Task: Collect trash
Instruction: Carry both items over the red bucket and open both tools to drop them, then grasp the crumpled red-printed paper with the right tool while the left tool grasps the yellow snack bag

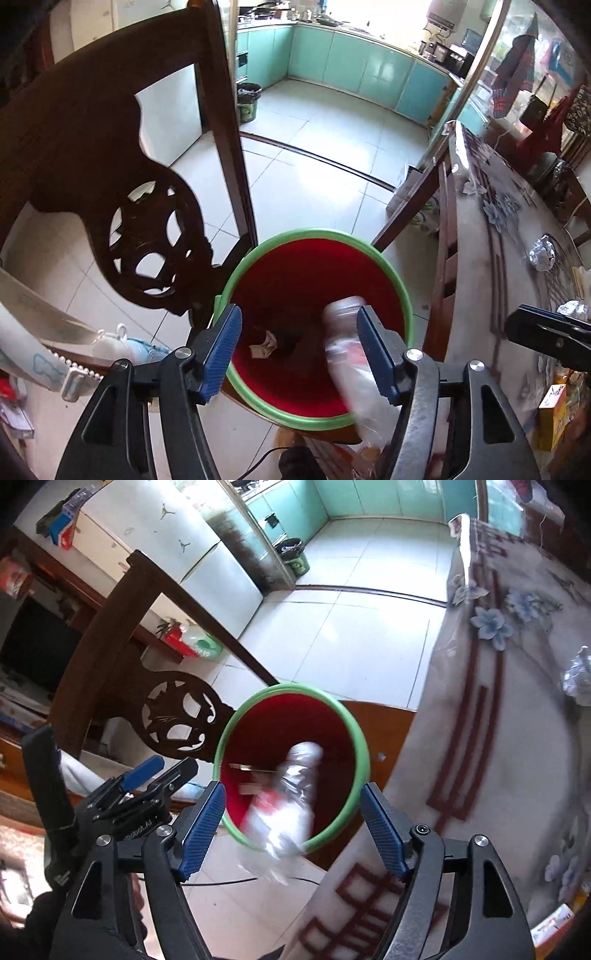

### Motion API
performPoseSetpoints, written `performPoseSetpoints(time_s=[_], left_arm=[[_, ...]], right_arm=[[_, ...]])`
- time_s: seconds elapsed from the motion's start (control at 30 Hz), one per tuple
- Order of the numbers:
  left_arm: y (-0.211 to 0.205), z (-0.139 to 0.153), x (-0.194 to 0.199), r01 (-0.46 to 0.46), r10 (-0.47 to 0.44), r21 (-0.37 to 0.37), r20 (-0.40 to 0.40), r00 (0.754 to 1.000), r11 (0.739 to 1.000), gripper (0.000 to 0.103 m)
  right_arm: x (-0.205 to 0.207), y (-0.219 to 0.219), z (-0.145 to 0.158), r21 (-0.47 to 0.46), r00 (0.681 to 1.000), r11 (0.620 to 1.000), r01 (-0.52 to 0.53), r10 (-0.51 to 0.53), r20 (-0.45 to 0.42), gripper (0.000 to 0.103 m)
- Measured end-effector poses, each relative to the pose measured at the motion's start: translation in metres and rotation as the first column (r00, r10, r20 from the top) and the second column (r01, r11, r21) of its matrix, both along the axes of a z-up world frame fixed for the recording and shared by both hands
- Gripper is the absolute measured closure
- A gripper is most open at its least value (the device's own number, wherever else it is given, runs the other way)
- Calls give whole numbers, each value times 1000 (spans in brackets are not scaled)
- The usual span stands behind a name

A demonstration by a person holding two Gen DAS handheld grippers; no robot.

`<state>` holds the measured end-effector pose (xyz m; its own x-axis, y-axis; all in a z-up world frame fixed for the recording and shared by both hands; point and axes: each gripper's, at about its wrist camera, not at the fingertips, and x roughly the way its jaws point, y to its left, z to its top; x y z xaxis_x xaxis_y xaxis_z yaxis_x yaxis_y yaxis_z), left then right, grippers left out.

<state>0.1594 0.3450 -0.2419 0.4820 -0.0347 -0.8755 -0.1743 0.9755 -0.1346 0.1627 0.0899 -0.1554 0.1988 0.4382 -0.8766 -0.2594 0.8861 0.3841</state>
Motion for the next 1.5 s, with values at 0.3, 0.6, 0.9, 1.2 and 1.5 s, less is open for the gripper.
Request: performPoseSetpoints(time_s=[0.3,0.6,0.9,1.2,1.5], left_arm=[[-52,25,7,139,-137,-26,54,989,990,39],[-148,57,6,293,-287,-45,106,952,955,39],[-273,79,-21,393,-382,-101,113,917,914,39],[-382,74,-36,498,-494,-97,67,867,862,39],[-445,48,-32,571,-574,-82,-16,819,817,39]], right_arm=[[-32,-51,34,-75,995,995,61,-55,82,24],[-73,-187,59,-199,956,939,281,-255,148,22],[-86,-320,39,-374,937,859,350,-324,132,22],[-84,-354,-7,-325,969,915,239,-246,20,55],[-92,-385,25,-200,953,933,299,-281,112,70]])
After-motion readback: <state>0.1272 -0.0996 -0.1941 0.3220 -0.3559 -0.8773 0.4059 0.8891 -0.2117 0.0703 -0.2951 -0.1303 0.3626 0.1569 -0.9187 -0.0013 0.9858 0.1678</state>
